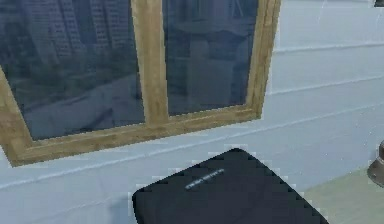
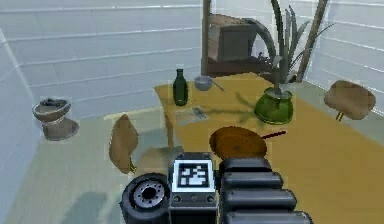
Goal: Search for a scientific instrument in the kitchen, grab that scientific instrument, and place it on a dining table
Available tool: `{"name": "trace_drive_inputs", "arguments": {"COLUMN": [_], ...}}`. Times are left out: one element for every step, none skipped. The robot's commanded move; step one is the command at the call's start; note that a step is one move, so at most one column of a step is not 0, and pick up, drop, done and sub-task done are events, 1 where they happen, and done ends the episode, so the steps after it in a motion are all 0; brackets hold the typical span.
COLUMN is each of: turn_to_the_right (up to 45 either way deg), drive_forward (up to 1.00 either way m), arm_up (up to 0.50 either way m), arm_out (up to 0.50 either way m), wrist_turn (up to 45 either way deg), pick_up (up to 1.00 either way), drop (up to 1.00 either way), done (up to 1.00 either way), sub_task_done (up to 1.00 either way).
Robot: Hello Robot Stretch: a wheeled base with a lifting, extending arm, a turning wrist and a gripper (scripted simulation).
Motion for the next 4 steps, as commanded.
{"name": "trace_drive_inputs", "arguments": {"turn_to_the_right": [39.0, 0.0, 0.0, 0.0], "drive_forward": [0.0, 0.0, 0.0, 0.0], "arm_up": [0.0, 0.0, 0.0, -0.02], "arm_out": [0.0, 0.48, 0.0, 0.0], "wrist_turn": [0.0, 0.0, 39.0, 0.0], "pick_up": [0.0, 0.0, 0.0, 0.0], "drop": [0.0, 0.0, 0.0, 0.0], "done": [0.0, 0.0, 0.0, 0.0], "sub_task_done": [0.0, 0.0, 0.0, 0.0]}}
